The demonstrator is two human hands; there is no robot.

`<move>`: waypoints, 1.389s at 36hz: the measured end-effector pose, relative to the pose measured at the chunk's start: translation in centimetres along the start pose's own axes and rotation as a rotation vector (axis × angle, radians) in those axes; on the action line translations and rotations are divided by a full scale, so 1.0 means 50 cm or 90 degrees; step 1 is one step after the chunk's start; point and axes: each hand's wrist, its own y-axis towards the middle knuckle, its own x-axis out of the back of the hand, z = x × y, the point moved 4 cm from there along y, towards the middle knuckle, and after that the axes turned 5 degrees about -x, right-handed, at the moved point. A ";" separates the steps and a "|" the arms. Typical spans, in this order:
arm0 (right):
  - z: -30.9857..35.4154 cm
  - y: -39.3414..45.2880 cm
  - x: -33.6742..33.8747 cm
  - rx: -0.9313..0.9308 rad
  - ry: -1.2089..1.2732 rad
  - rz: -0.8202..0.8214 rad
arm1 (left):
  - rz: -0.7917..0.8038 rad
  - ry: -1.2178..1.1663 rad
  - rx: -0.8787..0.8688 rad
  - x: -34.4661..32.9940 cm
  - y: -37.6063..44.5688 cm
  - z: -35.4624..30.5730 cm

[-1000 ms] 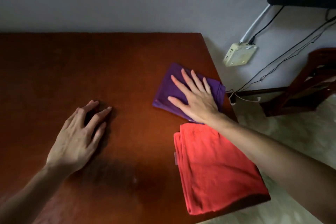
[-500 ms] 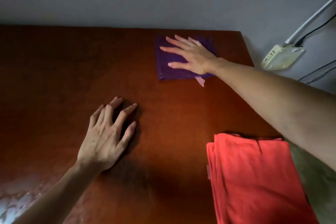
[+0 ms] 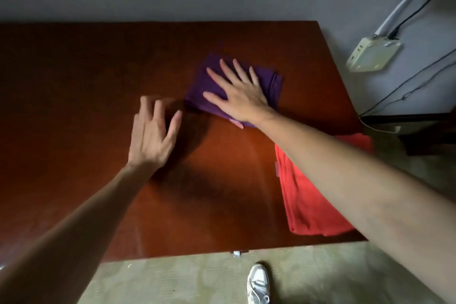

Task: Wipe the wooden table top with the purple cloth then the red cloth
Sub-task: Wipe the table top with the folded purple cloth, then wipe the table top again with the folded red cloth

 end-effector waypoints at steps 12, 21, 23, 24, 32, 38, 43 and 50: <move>0.145 -0.445 -0.039 0.170 -0.008 -0.032 | -0.021 -0.051 0.131 0.110 -0.235 -0.010; 0.140 -0.454 -0.029 0.221 -0.021 0.032 | 0.188 0.006 -0.003 0.082 -0.302 -0.003; 0.138 -0.451 -0.025 0.214 0.019 0.056 | 0.213 0.028 -0.018 0.087 -0.298 -0.002; 0.134 -0.447 -0.015 0.197 0.078 0.073 | 0.232 0.042 -0.032 0.094 -0.291 -0.001; -0.120 -0.489 0.099 0.133 0.064 -0.025 | 0.279 0.139 -0.122 0.146 -0.164 -0.024; -0.236 -0.504 0.064 0.281 -0.146 0.081 | 0.288 0.181 -0.199 0.055 -0.058 -0.071; -0.259 -0.412 0.070 0.370 -0.160 0.099 | 0.331 0.238 -0.230 -0.007 0.031 -0.052; -0.343 -0.165 0.076 0.328 -0.202 0.090 | 0.324 0.208 -0.221 -0.047 0.059 -0.005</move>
